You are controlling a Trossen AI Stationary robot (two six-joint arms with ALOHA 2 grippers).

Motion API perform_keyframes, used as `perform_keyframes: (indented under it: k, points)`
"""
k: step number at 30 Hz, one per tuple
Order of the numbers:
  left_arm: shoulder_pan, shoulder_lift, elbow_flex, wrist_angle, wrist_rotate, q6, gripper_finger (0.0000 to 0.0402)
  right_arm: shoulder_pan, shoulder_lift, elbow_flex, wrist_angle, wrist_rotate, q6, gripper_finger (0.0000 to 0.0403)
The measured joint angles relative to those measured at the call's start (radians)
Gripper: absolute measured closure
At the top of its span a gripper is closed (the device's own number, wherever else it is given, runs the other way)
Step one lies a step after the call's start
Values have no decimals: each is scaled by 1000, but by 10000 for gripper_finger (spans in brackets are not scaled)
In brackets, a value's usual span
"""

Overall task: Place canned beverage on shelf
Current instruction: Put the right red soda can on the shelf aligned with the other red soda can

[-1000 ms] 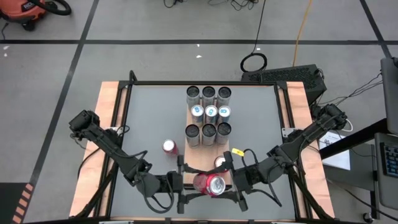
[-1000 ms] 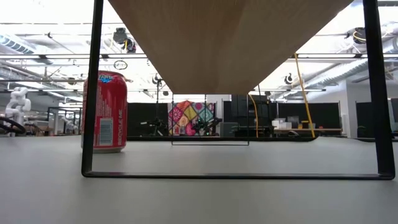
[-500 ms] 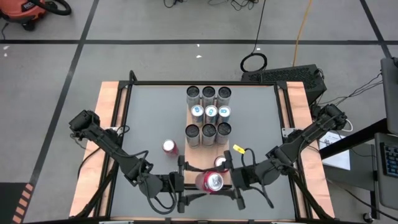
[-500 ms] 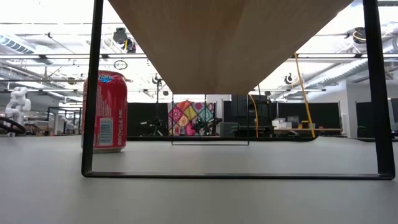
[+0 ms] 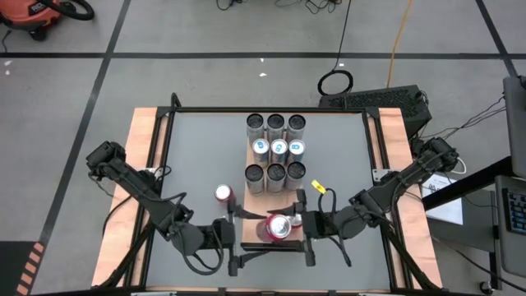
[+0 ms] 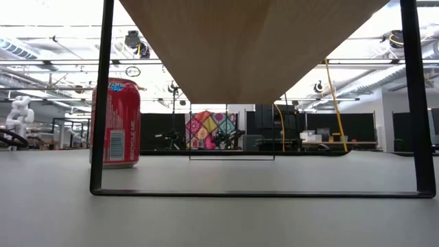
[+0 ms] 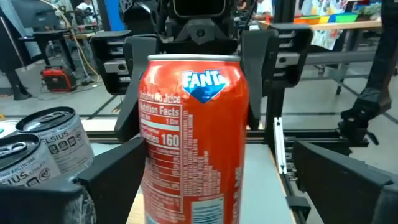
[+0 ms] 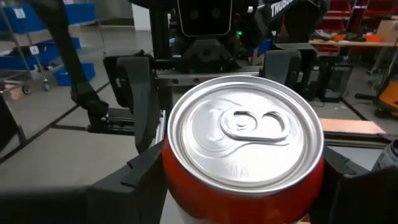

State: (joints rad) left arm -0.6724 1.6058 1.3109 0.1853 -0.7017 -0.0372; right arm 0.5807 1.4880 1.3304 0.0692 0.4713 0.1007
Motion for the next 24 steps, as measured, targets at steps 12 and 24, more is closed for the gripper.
perform_keyframes:
  k: [12, 24]
  points:
    - [13, 1, 0, -58, 2, -17, 6, -13, 18, 0, -15, -4, 31, 166]
    - [12, 9, -1, -83, 5, -36, 6, -16, 35, 0, -1, -3, 53, 165]
